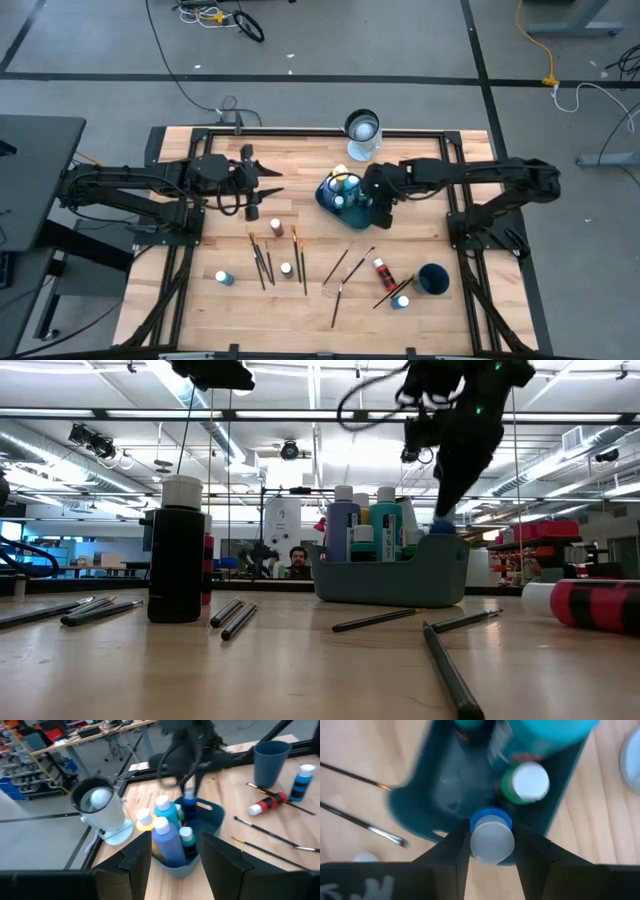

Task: Pick & Place Paint Supplies
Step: Put the blue paint bottle into the green bin, then put the red paint bottle into the green bin

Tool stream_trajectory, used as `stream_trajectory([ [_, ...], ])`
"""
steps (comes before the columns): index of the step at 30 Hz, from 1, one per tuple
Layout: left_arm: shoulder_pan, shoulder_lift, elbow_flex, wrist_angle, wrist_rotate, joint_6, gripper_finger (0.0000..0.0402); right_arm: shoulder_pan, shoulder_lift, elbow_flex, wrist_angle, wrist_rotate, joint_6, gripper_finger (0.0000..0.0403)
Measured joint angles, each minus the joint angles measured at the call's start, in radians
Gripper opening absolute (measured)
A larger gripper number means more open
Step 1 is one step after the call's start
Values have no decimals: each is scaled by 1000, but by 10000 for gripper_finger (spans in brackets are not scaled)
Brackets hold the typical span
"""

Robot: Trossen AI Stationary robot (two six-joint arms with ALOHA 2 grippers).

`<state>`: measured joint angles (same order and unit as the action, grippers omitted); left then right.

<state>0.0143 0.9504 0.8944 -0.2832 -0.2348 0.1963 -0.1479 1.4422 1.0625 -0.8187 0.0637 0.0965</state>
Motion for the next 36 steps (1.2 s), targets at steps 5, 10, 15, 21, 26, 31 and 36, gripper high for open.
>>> stream_trajectory([
  [5,0,0,0,0,19,2,171,-41,70,-1,-7,-2,-9,125],
  [10,0,0,0,-7,19,2,171,-66,95,3,23,-6,-28,126],
  [15,0,0,0,-19,19,0,171,-81,95,2,29,-8,-38,136],
  [21,0,0,0,-20,19,0,171,-88,97,-1,24,55,-70,162],
  [26,0,0,0,-19,19,-1,171,-85,87,-1,13,80,-78,179],
  [31,0,0,0,-19,19,-1,171,-66,52,13,-24,80,-58,189],
  [36,0,0,0,-19,19,-15,171,-37,25,50,-61,59,-33,190],
])
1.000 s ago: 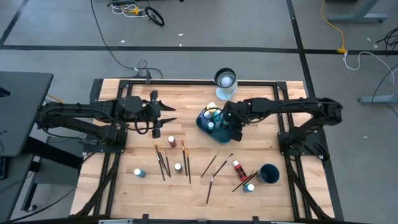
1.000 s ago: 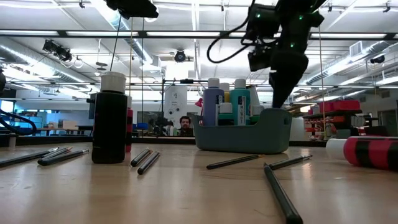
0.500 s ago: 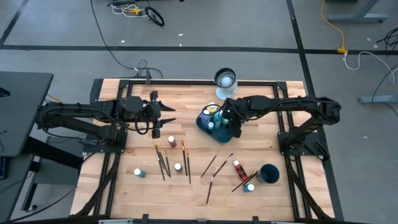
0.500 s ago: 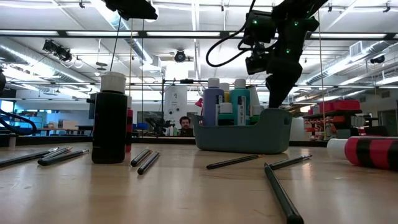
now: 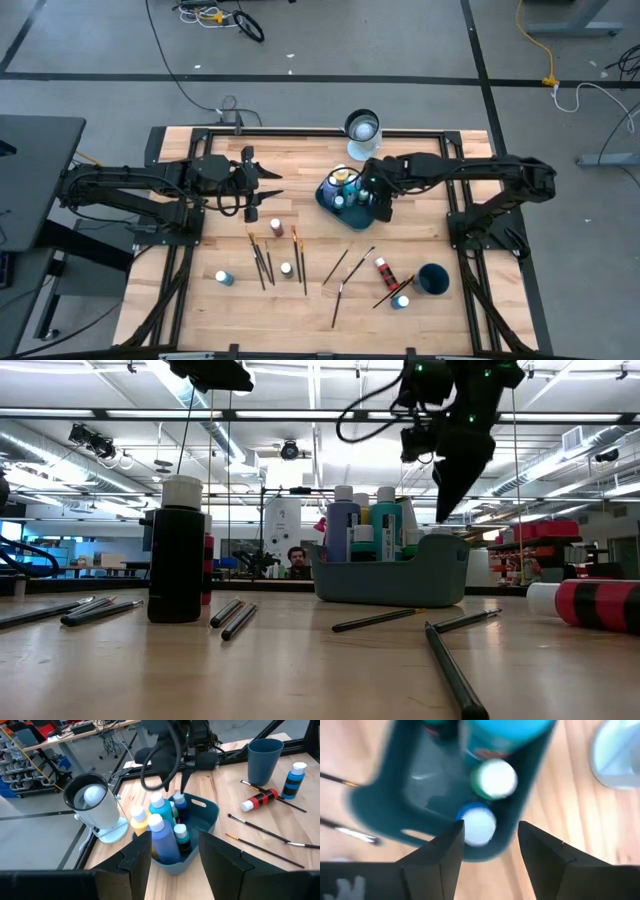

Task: Pick & Place Paint Supplies
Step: Put the red paint bottle into the green bin

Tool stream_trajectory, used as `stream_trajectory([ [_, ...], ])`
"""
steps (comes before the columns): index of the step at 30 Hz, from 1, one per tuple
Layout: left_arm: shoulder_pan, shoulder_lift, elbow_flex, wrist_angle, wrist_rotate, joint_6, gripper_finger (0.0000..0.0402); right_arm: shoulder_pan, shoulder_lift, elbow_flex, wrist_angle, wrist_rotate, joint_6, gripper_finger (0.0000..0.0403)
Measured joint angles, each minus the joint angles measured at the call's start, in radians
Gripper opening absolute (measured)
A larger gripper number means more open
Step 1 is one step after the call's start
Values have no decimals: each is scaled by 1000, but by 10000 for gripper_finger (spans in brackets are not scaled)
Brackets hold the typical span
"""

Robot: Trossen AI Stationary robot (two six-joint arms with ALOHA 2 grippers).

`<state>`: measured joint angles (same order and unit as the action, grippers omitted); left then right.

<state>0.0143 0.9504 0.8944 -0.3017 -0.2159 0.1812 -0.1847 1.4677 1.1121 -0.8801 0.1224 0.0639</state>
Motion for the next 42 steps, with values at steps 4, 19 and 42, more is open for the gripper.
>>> stream_trajectory([
  [4,0,0,0,0,0,-16,171,29,-14,35,-8,-99,65,190],
  [19,0,0,0,0,0,-89,171,247,-6,4,31,-423,470,190],
  [42,0,0,0,7,0,-97,171,304,256,-175,233,-524,575,190],
])
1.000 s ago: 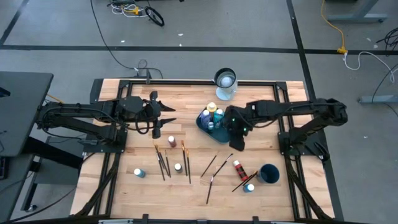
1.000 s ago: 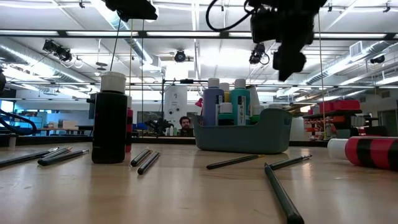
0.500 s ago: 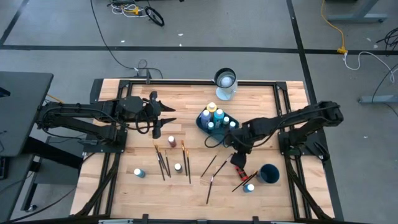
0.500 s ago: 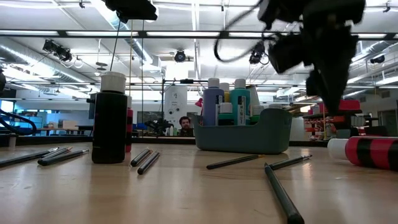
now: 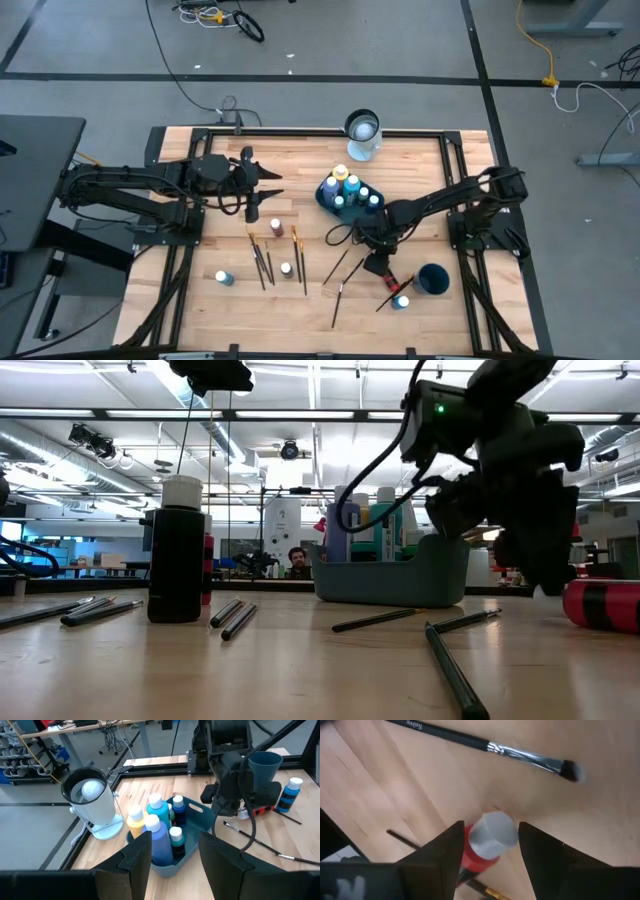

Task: Pick & Place Paint Supplies
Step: Put the red paint bottle into the green bin

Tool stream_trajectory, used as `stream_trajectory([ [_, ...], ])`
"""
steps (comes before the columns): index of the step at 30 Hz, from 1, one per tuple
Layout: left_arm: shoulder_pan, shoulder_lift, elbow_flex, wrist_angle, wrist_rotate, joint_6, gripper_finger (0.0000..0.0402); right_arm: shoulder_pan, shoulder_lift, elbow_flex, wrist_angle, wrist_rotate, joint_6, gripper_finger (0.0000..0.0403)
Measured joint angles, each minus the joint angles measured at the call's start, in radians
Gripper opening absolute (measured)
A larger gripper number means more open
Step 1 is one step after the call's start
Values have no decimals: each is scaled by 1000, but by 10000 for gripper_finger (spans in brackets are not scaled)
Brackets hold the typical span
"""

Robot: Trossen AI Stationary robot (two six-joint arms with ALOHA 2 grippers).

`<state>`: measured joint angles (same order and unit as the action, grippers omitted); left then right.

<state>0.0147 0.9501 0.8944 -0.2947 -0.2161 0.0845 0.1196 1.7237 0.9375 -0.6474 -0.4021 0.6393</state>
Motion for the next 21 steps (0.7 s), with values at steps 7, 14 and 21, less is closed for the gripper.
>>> stream_trajectory([
  [7,0,0,0,-2,0,1,171,6,42,5,16,-11,-21,190],
  [14,0,0,0,-3,0,5,171,14,43,2,40,-6,-19,140],
  [21,0,0,0,-3,0,3,171,1,-2,-2,80,-27,-55,121],
])
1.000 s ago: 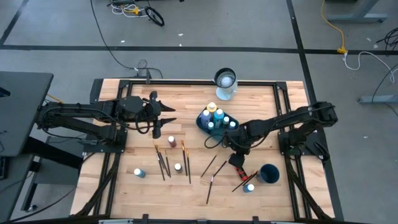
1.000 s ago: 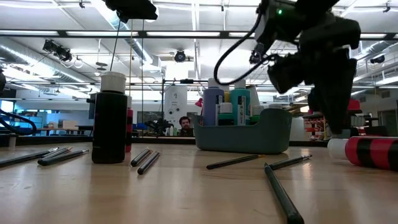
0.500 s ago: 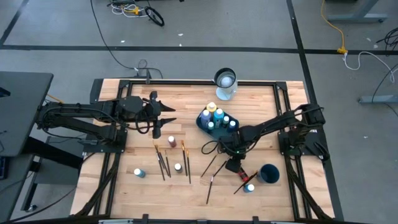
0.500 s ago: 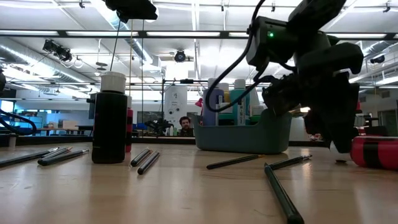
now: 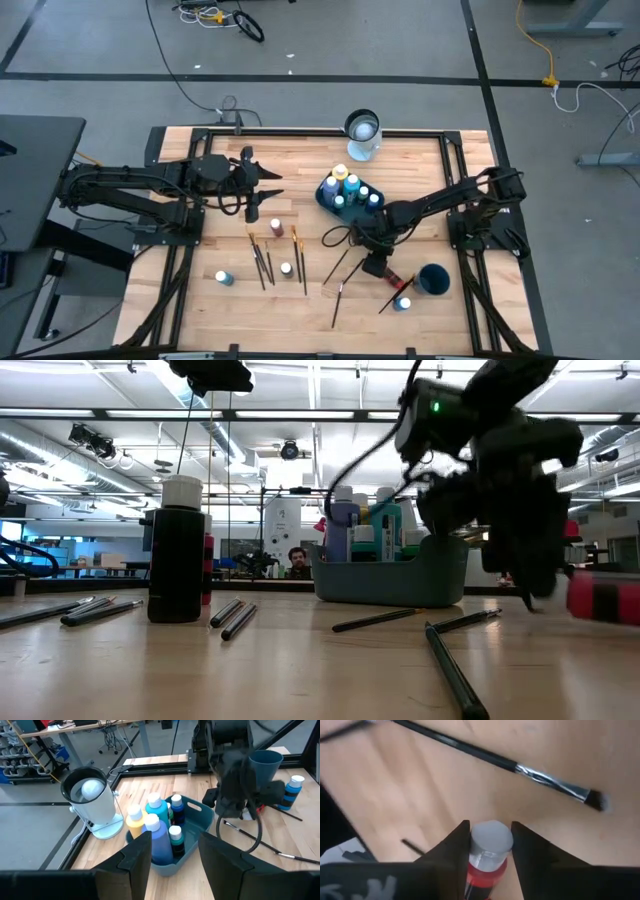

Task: Pick & Place Paint Supplies
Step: Put the red paint bottle into the green bin

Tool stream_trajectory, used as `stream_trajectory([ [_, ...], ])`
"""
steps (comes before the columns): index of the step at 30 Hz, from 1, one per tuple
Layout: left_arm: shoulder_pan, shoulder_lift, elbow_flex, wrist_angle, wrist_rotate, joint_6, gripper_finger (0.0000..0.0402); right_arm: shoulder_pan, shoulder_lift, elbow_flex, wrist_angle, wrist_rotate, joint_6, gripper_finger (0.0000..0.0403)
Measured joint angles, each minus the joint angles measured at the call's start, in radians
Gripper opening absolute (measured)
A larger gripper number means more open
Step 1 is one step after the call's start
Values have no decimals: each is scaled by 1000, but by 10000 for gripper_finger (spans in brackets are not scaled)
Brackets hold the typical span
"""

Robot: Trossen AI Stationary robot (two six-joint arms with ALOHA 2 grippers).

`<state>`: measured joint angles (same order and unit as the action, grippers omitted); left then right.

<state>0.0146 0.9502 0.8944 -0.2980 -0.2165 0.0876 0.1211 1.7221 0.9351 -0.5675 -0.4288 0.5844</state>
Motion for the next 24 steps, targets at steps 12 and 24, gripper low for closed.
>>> stream_trajectory([
  [12,0,0,0,5,0,5,171,0,-283,2,100,180,-127,116],
  [24,0,0,0,3,0,3,171,55,-399,-100,447,1052,-529,121],
])
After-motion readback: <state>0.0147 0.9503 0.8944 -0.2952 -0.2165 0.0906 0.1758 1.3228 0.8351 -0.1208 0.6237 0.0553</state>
